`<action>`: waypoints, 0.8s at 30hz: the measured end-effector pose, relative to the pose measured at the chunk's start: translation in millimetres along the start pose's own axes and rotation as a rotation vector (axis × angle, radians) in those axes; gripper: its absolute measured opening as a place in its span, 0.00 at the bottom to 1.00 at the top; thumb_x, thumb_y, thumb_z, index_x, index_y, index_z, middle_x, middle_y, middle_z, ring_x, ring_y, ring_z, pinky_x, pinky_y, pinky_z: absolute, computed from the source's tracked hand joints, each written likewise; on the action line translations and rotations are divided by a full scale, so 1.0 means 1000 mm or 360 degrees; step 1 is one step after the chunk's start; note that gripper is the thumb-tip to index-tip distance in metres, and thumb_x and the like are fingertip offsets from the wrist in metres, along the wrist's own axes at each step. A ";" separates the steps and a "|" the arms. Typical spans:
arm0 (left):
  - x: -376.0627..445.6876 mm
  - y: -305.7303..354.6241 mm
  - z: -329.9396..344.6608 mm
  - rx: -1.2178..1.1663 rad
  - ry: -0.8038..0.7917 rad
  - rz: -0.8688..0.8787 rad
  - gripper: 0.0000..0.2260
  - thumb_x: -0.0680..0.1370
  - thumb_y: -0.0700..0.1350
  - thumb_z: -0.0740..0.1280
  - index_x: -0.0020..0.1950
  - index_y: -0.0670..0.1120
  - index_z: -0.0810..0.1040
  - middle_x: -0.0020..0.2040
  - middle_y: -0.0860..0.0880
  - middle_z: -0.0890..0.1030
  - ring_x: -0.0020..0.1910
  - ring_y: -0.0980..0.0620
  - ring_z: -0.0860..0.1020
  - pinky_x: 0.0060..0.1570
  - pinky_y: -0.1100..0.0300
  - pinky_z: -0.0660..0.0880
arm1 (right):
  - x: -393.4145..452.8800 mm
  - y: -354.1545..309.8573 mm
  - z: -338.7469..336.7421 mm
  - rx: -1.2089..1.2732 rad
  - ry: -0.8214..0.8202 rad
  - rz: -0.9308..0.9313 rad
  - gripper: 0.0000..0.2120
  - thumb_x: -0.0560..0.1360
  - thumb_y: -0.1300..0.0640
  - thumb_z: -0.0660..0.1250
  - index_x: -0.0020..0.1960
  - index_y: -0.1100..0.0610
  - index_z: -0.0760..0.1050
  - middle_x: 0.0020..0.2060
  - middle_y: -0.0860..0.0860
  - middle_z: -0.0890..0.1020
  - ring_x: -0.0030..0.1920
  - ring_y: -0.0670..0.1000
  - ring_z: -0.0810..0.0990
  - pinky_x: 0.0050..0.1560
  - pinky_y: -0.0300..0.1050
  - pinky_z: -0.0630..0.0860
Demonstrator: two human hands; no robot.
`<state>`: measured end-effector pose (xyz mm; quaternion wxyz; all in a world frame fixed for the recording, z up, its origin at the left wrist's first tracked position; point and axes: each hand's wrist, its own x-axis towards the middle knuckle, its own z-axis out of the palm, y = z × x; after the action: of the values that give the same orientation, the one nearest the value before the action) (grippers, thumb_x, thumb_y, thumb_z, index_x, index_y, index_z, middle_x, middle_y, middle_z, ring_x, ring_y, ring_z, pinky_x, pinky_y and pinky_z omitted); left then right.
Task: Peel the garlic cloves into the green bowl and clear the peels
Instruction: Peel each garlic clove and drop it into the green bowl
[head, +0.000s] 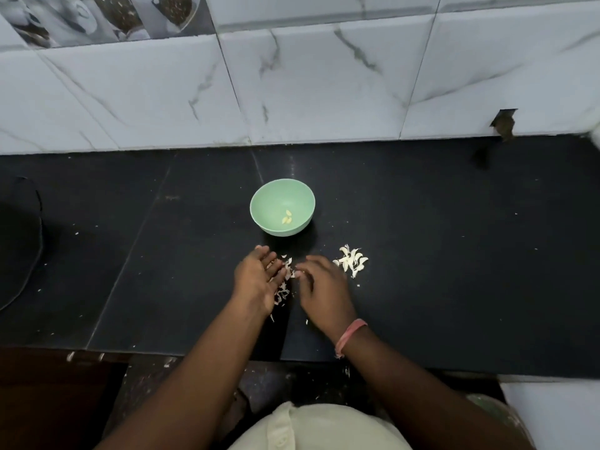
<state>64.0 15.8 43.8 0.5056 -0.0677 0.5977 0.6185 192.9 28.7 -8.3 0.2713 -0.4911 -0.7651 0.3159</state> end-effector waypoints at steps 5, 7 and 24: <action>0.001 -0.009 -0.005 0.0300 -0.0184 -0.0118 0.08 0.82 0.42 0.63 0.57 0.43 0.79 0.44 0.47 0.81 0.40 0.51 0.80 0.45 0.58 0.78 | 0.008 0.013 -0.029 -0.0658 0.0290 0.0511 0.07 0.78 0.52 0.65 0.54 0.48 0.80 0.53 0.49 0.80 0.56 0.56 0.75 0.56 0.53 0.66; 0.002 -0.008 -0.011 0.0387 -0.0245 -0.0131 0.08 0.82 0.43 0.63 0.57 0.44 0.80 0.42 0.50 0.81 0.38 0.52 0.79 0.43 0.60 0.77 | 0.011 0.015 -0.030 -0.0788 0.0220 0.0619 0.09 0.78 0.50 0.64 0.56 0.47 0.80 0.55 0.49 0.80 0.58 0.56 0.74 0.57 0.54 0.64; 0.010 -0.030 -0.005 0.0603 -0.0449 -0.0135 0.08 0.82 0.42 0.61 0.55 0.46 0.80 0.40 0.51 0.81 0.36 0.55 0.78 0.38 0.62 0.77 | 0.020 0.029 -0.025 -0.0571 0.0131 0.0589 0.04 0.76 0.60 0.64 0.48 0.55 0.77 0.50 0.54 0.81 0.53 0.58 0.78 0.56 0.50 0.68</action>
<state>77.7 10.4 16.0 0.6134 0.0904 0.6230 0.4769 220.5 61.4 -11.2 0.1485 -0.6754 -0.6943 0.1992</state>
